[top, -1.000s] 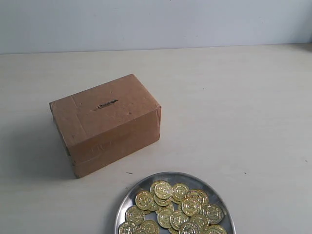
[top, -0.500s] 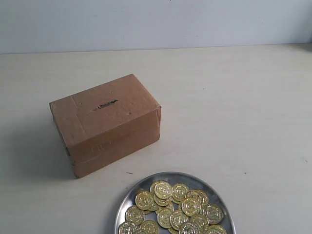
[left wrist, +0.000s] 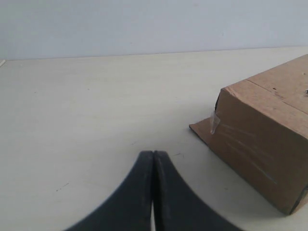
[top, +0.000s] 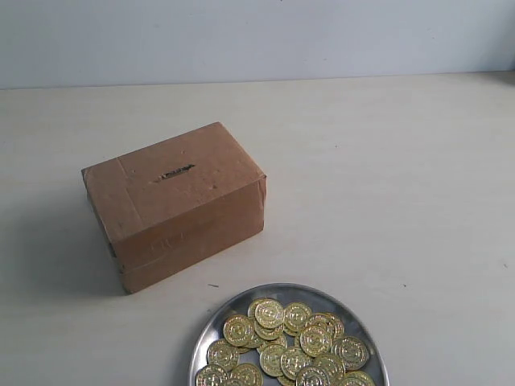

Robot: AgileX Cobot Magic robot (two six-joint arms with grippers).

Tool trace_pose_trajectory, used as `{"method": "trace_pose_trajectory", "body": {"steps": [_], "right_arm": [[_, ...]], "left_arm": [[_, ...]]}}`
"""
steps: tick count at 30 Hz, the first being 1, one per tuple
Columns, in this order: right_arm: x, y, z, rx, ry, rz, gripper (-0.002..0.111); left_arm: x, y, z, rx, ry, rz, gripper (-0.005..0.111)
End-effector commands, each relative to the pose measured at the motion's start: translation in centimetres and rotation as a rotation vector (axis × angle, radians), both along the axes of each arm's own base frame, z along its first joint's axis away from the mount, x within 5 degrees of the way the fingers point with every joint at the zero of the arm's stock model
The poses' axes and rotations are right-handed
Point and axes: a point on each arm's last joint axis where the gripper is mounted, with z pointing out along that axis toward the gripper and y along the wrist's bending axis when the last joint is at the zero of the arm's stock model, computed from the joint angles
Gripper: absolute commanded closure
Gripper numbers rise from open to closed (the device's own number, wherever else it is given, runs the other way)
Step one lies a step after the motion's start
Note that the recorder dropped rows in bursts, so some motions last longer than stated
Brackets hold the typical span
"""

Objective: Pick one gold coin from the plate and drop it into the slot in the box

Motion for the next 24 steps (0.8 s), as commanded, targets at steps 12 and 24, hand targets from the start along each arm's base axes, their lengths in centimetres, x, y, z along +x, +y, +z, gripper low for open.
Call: {"method": "trace_pose_trajectory", "body": {"steps": [12,24], "right_arm": [[-2.5,1.7,6.6,-0.187,0.052,0.191,0.108],[-2.4,3.9,12.1,-0.510,0.321,0.520,0.108]], "left_arm": [[0.0,0.0,0.0,-0.011,-0.011,0.000,0.107],[0.0,0.0,0.0,-0.011,-0.011,0.000,0.107]]}}
